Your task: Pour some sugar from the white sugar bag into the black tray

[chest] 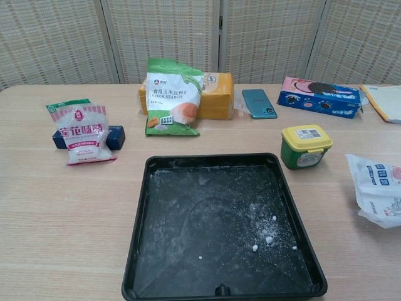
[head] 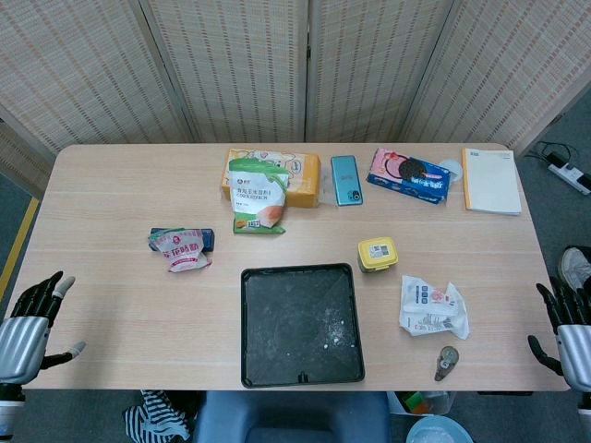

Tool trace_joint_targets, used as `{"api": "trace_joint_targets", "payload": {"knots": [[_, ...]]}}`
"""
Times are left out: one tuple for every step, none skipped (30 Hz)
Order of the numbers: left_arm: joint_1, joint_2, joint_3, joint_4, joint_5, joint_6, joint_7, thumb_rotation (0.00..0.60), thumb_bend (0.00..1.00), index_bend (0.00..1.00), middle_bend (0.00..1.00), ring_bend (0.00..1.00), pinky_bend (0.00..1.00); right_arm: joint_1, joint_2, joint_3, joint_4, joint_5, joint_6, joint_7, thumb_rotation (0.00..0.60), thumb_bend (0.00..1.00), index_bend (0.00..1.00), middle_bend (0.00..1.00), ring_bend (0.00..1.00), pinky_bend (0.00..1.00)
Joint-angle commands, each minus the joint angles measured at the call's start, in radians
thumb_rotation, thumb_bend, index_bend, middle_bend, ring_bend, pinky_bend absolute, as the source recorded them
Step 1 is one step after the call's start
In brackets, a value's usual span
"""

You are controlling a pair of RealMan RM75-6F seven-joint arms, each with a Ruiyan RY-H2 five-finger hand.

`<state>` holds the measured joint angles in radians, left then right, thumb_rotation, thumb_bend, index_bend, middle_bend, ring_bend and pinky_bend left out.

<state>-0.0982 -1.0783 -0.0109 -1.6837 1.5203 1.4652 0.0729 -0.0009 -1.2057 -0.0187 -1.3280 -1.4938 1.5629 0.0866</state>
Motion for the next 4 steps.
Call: {"api": "trace_joint_targets", "payload": {"knots": [[0.001,0.001,0.001,0.000,-0.001,0.000,-0.001,0.600,0.17,0.00,0.00,0.07,0.12,-0.003,0.000,0.003,-0.004,-0.006,0.002,0.001,0.600,0.36,0.00,0.00,0.00,0.00],[0.001,0.001,0.001,0.000,-0.003,-0.002,0.003,0.600,0.17,0.00,0.00,0.07,0.12,-0.003,0.001,0.002,-0.006,-0.010,0.001,0.002,0.600,0.36,0.00,0.00,0.00,0.00],[0.001,0.001,0.001,-0.001,-0.005,-0.003,0.005,0.600,0.17,0.00,0.00,0.07,0.12,-0.003,0.001,0.003,-0.007,-0.012,-0.001,0.002,0.600,0.36,0.00,0.00,0.00,0.00],[0.001,0.001,0.001,-0.002,-0.006,-0.005,0.007,0.600,0.17,0.00,0.00,0.07,0.12,-0.003,0.001,0.003,-0.006,-0.013,-0.002,0.000,0.600,0.36,0.00,0.00,0.00,0.00]]}}
